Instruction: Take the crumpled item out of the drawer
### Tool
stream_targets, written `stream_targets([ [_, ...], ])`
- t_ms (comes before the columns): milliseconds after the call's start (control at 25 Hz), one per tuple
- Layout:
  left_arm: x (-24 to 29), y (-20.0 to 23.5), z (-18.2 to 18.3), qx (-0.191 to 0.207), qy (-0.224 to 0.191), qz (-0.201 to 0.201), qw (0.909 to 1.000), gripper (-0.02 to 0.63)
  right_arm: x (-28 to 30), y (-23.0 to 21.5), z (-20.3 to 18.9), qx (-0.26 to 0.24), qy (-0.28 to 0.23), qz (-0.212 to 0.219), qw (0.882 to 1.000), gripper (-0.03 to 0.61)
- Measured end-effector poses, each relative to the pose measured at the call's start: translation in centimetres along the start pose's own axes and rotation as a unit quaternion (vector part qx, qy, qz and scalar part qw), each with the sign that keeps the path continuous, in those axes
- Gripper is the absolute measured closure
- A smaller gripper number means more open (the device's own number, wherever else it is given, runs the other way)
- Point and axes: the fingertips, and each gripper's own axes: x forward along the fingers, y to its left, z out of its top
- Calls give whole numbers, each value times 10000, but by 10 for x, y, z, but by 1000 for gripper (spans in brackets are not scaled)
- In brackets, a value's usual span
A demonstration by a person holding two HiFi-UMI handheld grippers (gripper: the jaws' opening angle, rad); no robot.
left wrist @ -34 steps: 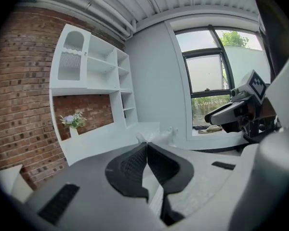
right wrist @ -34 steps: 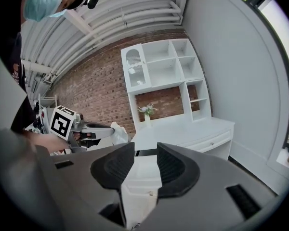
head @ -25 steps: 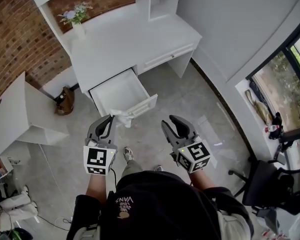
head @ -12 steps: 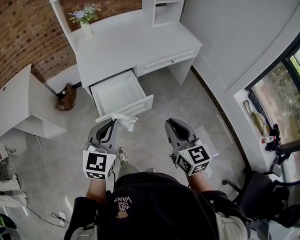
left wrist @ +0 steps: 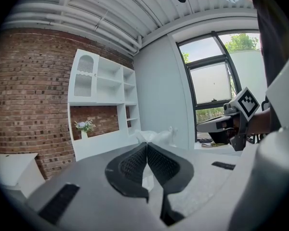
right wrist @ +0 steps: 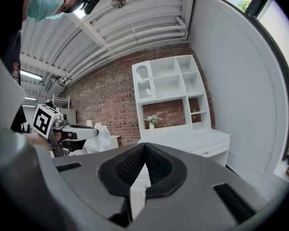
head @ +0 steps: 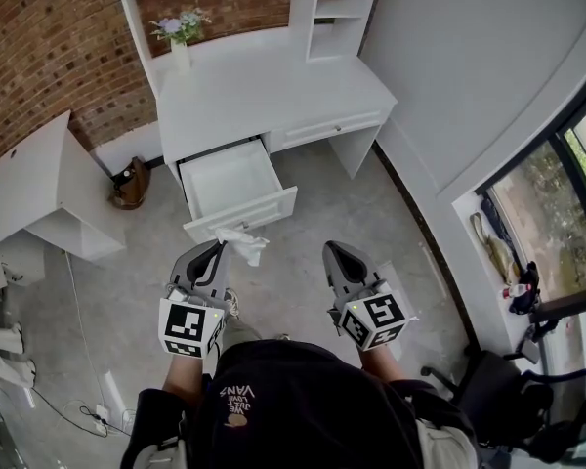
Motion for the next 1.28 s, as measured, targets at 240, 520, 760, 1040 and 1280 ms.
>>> stream_targets([
  [240,-11,-8,0,27,-10,29,10000,604,-9,5,-5,-33,13,1,10000,577],
  [520,-17,-17,2,71,-22,33,10000,604,-19,5,-9,-81,12,-36,10000,578],
  [760,-17,-22,6,97,-30,2,9999,604,-22,4,-7,-66,-22,-66,10000,578],
  [1040,-17,-24,4,87,-64,4,9999,604,-24,4,-8,-97,-18,-73,9999,578],
  [1280,-16,-20,4,71,-54,-9,10000,604,-20,6,-7,-116,0,-70,9999,578],
])
